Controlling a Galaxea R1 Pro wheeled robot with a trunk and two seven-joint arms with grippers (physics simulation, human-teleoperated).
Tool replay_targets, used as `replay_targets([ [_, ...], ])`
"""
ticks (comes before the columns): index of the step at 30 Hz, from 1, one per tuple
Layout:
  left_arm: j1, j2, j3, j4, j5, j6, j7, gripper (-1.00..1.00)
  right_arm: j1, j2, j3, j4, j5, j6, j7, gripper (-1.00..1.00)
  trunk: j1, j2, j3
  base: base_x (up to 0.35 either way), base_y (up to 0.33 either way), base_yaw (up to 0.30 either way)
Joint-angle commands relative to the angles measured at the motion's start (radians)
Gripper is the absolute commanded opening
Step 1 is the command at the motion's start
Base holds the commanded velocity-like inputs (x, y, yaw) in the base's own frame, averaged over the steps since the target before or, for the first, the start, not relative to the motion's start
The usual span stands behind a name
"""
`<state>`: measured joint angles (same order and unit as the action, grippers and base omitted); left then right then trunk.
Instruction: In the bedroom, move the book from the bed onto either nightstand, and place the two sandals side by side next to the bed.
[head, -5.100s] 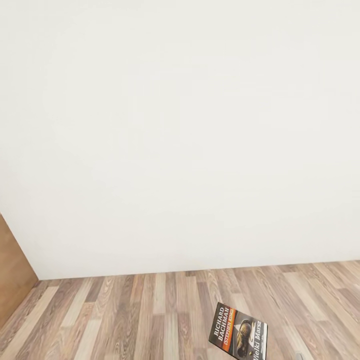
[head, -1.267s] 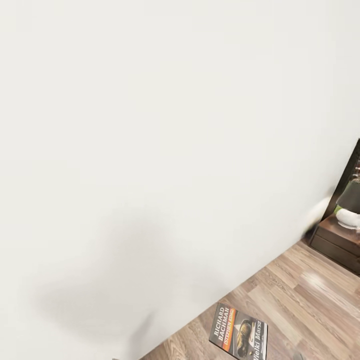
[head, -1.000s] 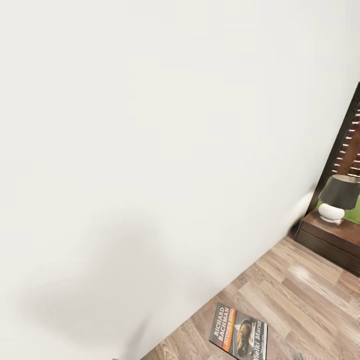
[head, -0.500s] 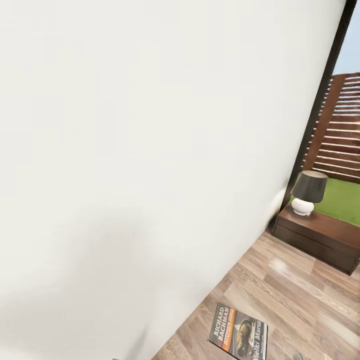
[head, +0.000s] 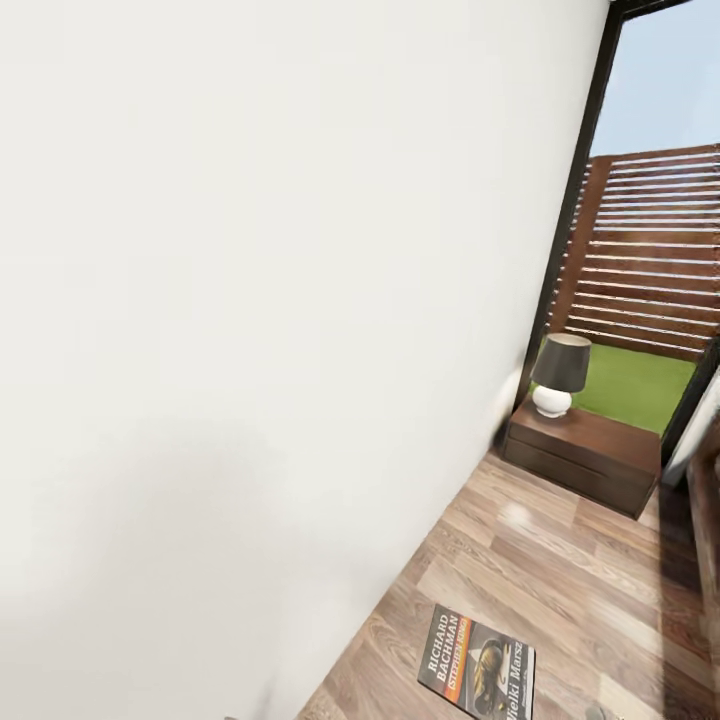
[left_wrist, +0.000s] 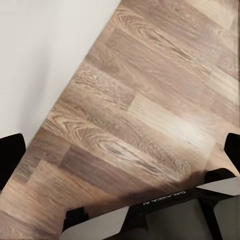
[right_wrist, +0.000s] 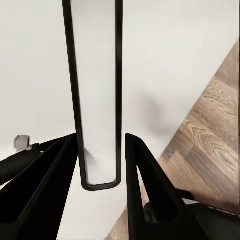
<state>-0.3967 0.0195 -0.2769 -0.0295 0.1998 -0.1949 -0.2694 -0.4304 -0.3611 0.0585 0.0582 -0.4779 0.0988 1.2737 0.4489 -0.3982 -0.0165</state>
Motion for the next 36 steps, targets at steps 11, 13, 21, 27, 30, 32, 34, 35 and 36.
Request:
replay_targets([
  [11, -0.001, 0.0, -0.008, 0.001, 0.01, -0.003, -0.004, 1.0, -0.002, 0.0, 0.001, 0.003, -0.01, 0.01, 0.004, -1.0, 0.001, -0.002, -0.002, 0.05, 0.0, -0.282],
  [13, -0.001, 0.0, -0.007, 0.001, 0.01, -0.003, -0.004, 1.0, -0.002, 0.001, 0.001, 0.003, -0.01, 0.01, 0.004, -1.0, 0.001, -0.002, -0.002, 0.002, 0.0, -0.282],
  [21, -0.001, 0.0, -0.008, 0.0, 0.01, -0.003, -0.004, 1.0, -0.002, 0.0, 0.001, 0.003, -0.01, 0.01, 0.004, -1.0, 0.001, -0.002, -0.002, 0.036, 0.0, -0.282],
  [27, -0.001, 0.0, -0.008, 0.0, 0.01, -0.003, -0.004, 1.0, -0.002, 0.0, 0.001, 0.003, -0.01, 0.01, 0.004, -1.0, 0.001, -0.002, -0.002, 0.255, 0.0, -0.282],
  [30, -0.001, 0.0, -0.008, 0.0, 0.01, -0.003, -0.004, 1.0, -0.002, 0.0, 0.001, 0.003, -0.01, 0.01, 0.004, -1.0, 0.001, -0.002, -0.002, 0.158, 0.0, -0.282],
  [32, -0.001, 0.0, -0.008, 0.001, 0.01, -0.003, -0.004, 1.0, -0.002, 0.0, 0.001, 0.003, -0.01, 0.01, 0.004, -1.0, 0.001, -0.002, -0.002, 0.042, 0.0, -0.282],
  [34, -0.001, 0.0, -0.008, 0.001, 0.01, -0.003, -0.004, 1.0, -0.002, 0.0, 0.001, 0.003, -0.01, 0.01, 0.004, -1.0, 0.001, -0.002, -0.002, 0.017, 0.0, -0.282],
  [35, -0.001, 0.0, -0.008, 0.001, 0.01, -0.003, -0.004, 1.0, -0.002, 0.0, 0.001, 0.003, -0.01, 0.01, 0.004, -1.0, 0.001, -0.002, -0.002, 0.009, 0.0, -0.282],
  [36, -0.001, 0.0, -0.008, 0.001, 0.01, -0.003, -0.004, 1.0, -0.002, 0.0, 0.001, 0.003, -0.01, 0.01, 0.004, -1.0, 0.001, -0.002, -0.002, 0.005, 0.0, -0.282],
])
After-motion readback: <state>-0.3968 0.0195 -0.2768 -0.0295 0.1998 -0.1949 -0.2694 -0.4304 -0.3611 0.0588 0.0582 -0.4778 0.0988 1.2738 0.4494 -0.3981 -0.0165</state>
